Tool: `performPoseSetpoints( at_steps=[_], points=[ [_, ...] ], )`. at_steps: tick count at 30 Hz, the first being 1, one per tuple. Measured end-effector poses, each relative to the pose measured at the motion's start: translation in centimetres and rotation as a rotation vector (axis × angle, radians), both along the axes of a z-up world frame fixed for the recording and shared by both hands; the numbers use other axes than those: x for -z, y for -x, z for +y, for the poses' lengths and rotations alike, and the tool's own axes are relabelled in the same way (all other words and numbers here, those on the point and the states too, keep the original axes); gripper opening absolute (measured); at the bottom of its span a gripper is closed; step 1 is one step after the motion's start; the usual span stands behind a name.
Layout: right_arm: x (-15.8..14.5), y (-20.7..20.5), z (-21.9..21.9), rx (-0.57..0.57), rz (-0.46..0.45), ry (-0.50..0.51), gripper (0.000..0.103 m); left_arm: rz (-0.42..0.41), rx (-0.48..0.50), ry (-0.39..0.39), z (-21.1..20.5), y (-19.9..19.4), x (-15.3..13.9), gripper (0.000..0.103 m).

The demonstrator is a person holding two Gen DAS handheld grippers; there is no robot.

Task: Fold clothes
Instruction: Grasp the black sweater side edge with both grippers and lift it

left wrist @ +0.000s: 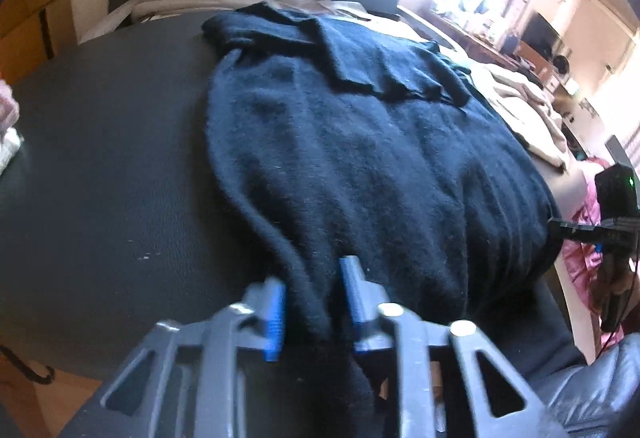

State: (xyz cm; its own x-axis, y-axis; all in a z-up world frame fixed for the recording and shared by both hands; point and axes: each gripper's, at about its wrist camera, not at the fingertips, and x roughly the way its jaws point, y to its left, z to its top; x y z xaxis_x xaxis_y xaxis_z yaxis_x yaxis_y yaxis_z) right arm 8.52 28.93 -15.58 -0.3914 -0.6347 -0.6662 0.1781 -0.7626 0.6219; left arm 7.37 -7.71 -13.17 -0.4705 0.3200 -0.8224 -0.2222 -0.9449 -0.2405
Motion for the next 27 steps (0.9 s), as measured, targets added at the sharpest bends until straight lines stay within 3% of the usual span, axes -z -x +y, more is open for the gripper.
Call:
performPoseSetpoints(
  at_steps=[3,6,10,16,22,27],
  points=[
    [-0.3,0.5,-0.2,-0.024,-0.041,0.026,0.007,-0.066,0.007,-0.142,-1.5,0.7,-0.3,0.007],
    [-1.2,1.0,-0.1,-0.041,-0.039,0.115,0.007,-0.072,0.057,-0.329,-2.8,1.1,-1.7,0.007],
    [-3.4,2.1,0.3,-0.039,0.018,0.267,0.007,-0.041,0.107,-0.469,-4.2,1.9,-3.8,0.007],
    [-5.5,4.0,1.1,-0.027,0.054,0.374,0.007,-0.004,0.103,-0.674,-6.9,4.9,-5.9,0.007],
    [-8.3,9.2,3.1,0.046,0.118,0.406,0.007,0.077,0.094,-0.764,-8.0,10.8,-9.0,0.007],
    [-8.7,18.3,5.3,0.147,0.141,0.382,0.007,0.073,0.059,-0.74,-7.2,19.3,-8.9,0.007]
  ],
)
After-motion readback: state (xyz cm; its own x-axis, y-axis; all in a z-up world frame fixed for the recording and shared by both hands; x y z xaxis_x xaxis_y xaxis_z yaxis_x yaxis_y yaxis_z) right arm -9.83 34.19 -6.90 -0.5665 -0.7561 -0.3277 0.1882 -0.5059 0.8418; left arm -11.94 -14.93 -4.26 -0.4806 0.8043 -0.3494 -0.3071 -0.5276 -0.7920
